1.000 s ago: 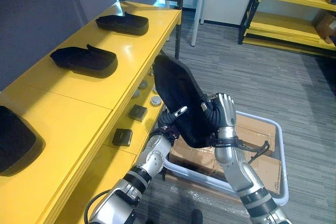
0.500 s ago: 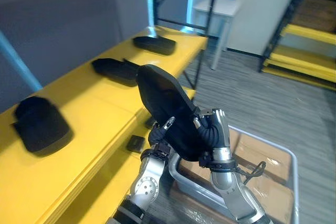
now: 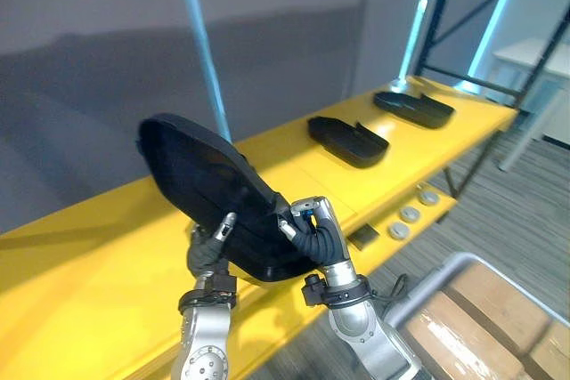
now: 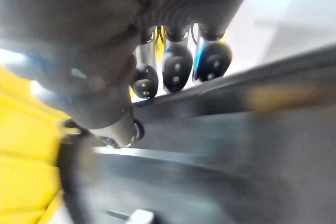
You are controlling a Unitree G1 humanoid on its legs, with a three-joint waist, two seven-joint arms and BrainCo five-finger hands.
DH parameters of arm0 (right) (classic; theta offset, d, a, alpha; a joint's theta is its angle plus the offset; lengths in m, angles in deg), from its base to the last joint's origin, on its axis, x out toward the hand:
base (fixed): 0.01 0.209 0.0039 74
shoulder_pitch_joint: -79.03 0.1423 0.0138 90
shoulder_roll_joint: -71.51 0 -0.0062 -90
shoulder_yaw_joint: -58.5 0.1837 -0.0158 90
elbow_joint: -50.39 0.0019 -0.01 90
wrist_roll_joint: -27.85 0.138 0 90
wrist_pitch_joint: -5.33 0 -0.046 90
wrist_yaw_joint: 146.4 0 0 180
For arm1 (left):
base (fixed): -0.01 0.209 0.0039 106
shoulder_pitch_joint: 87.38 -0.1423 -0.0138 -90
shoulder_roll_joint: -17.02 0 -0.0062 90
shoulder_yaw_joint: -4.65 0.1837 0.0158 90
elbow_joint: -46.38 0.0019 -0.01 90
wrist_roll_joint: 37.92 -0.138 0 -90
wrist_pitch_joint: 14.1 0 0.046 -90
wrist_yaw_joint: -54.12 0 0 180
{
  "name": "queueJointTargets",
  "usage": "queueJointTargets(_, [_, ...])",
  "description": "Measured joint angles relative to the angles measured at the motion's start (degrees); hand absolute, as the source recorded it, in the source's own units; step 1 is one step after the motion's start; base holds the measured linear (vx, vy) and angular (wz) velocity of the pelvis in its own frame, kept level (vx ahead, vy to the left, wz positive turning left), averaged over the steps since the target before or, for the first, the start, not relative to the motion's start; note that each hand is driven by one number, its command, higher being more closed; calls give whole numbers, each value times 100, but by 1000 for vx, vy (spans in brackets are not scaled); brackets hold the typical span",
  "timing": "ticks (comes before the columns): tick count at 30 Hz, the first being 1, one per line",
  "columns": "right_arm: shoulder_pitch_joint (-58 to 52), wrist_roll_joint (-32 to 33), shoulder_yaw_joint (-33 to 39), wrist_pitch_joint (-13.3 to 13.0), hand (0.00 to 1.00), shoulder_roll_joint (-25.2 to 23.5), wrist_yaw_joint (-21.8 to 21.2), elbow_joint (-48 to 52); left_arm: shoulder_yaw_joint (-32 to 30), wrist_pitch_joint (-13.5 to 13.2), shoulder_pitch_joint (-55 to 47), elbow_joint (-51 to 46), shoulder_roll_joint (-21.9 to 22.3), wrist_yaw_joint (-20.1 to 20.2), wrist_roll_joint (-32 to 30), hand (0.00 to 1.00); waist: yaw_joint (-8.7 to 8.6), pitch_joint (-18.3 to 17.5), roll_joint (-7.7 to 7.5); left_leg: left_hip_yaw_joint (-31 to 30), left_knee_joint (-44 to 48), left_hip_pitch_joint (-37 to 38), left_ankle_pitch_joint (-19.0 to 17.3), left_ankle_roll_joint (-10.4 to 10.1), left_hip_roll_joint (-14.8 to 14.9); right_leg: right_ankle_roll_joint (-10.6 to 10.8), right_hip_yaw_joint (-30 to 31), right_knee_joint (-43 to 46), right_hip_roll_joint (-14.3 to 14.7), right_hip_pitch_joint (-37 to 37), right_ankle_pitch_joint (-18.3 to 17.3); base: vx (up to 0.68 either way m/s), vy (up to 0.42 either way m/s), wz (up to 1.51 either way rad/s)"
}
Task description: Walk over and take plastic housings, then place them on the shelf
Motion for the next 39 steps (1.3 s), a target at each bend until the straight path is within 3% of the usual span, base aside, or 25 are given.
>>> queueJointTargets(1, [-47, 11, 55, 6, 0, -7, -140, -188, -141, -59, 0, -244, -76, -46, -398, 100, -7, 16, 21, -345, 55, 27, -75, 110, -5, 54, 775, 667, 131, -257, -397, 115, -1, 153])
queueJointTargets(2, [-138, 22, 105, 20, 0, -9, -292, -327, -263, -169, 1, -455, -107, -130, -833, 100, -8, 31, 39, -705, 102, 27, -102, 150, 5, 148, 1395, 996, 532, -486, -902, 113, -61, 155])
queueJointTargets(5, [-416, 235, 253, 42, 0, -38, -477, -345, -655, -293, -84, -680, -136, -371, -1991, 100, -4, 47, 44, -1387, 217, 29, -84, 106, -8, 142, 2003, 547, 1388, -811, -1419, 98, -120, 145])
queueJointTargets(6, [-519, 262, 427, 41, 0, -89, -517, -289, -788, -264, -186, -678, -171, -496, -2360, 100, -22, 47, 34, -1591, 274, -9, -105, 66, -34, 156, 2299, 35, 1692, -929, -1428, 61, -121, 98])
queueJointTargets(8, [-682, 369, 737, 41, 0, -104, -559, -114, -897, -164, -339, -674, -207, -600, -2807, 100, -51, 66, -54, -1840, 388, -83, -161, -15, -187, 134, 2802, -719, 1947, -954, -1359, 46, -172, 88])
queueJointTargets(9, [-770, 479, 1008, 36, 0, -87, -580, 10, -1079, -68, -513, -602, -191, -697, -3253, 100, -60, 132, -158, -1983, 436, -77, -237, -109, -388, 192, 3054, -1061, 1898, -907, -1125, 45, -194, 78])
queueJointTargets(11, [-899, 586, 1174, 42, 0, -41, -600, 76, -1249, 93, -751, -591, -143, -732, -3567, 100, -21, 156, -3, -1929, 491, -97, -307, -190, -252, 121, 3036, -1411, 2059, -760, -1020, 49, -144, 7])
queueJointTargets(15, [-1181, 1036, 1248, 35, 0, -54, -820, 491, -2027, 367, -971, -594, -145, -726, -4031, 100, 82, 152, -1, -1827, 444, -237, -387, -325, 92, -50, 3062, -2250, 2455, -567, -585, 94, -133, -19])
queueJointTargets(18, [-1372, 1259, 1309, 31, 0, -41, -1000, 571, -2196, 461, -1049, -580, -139, -725, -4077, 100, 85, 155, 5, -1592, 486, -338, -372, -396, 105, -56, 2956, -2316, 2423, -526, -581, 81, -40, 21])
queueJointTargets(20, [-1605, 1359, 1656, 30, 0, -6, -1121, 595, -2212, 466, -767, -164, -153, -684, -4073, 100, -5, 221, 78, 220, 885, -603, -619, -557, 439, -61, 2668, -2329, 2260, -409, -582, 37, 56, 67])
queueJointTargets(22, [-1687, 1369, 1890, 31, 0, 111, -1166, 605, -2325, 476, -504, 495, -275, -674, -3956, 100, -86, 226, 77, 971, 1370, -779, -620, -559, 791, -59, 2512, -2321, 2049, -360, -583, 19, 100, 54])
queueJointTargets(25, [-1969, 1702, 2228, 32, 0, 211, -1230, 805, -2393, 479, 26, 1577, -914, -603, -3316, 100, -276, 219, 85, 1162, 1745, -890, -616, -568, 1350, 84, 2385, -2234, 1565, -354, -582, -6, 224, 33])
queueJointTargets(27, [-2110, 1838, 2309, 31, 0, 224, -1236, 974, -2376, 485, 375, 2149, -1486, -485, -2856, 100, -415, 165, 171, 1044, 1654, -842, -525, -529, 1717, 396, 2376, -2163, 1373, -374, -590, -10, 376, 13])
queueJointTargets(28, [-2186, 1886, 2356, 12, 0, 285, -1231, 1081, -2347, 484, 562, 2452, -1825, -418, -2507, 100, -465, 78, 338, 581, 1479, -735, -98, -821, 1859, 759, 2422, -2134, 1359, -405, -597, 34, 487, -6])
queueJointTargets(29, [-2208, 1978, 2347, 9, 0, 312, -1232, 1065, -2291, 492, 693, 2665, -2085, -338, -2145, 100, -495, 42, 386, 364, 1375, -647, -417, -1258, 1777, 837, 2467, -2164, 1305, -407, -559, 45, 513, 3])
queueJointTargets(30, [-2287, 2054, 2342, 8, 0, 191, -1233, 1041, -2127, 505, 916, 2925, -2433, -228, -1736, 100, -533, 11, 319, 318, 1244, -628, -590, -1301, 1613, 838, 2462, -2195, 1164, -406, -549, 29, 553, 22])
queueJointTargets(31, [-2371, 2062, 2275, 11, 0, -65, -1240, 960, -1850, 540, 1168, 3233, -2905, -124, -1436, 100, -559, -22, 97, 282, 1184, -622, -572, -1244, 1351, 773, 2482, -2250, 967, -380, -484, 6, 425, 35])
queueJointTargets(32, [-2419, 2062, 2124, 10, 0, -184, -1271, 956, -1545, 569, 1309, 3464, -3245, -30, -1096, 100, -550, -55, 12, 262, 1206, -554, -620, -1161, 1206, 858, 2437, -2288, 850, -307, -273, -7, 366, 26])
queueJointTargets(35, [-2431, 2033, 1995, 10, 0, -203, -1293, 957, -896, 604, 1596, 3681, -3621, 249, -387, 100, -535, -43, -5, 300, 1222, -311, -717, -1003, 986, 926, 2455, -2151, 622, -168, -40, -30, 198, 3])
queueJointTargets(37, [-2437, 2003, 1982, 17, 0, -271, -1295, 953, -616, 588, 1862, 3788, -3821, 457, -64, 100, -470, -44, -9, 519, 1220, -385, -740, -950, 937, 862, 2576, -2070, 552, -444, 9, -113, 119, -43])
queueJointTargets(39, [-2478, 1941, 1777, 62, 0, -264, -1285, 894, -237, 597, 2326, 4113, -4013, 632, 391, 100, -531, -32, 10, 733, 1170, -659, -703, -840, 976, 802, 2661, -2019, 621, -904, 30, -157, 37, -59])
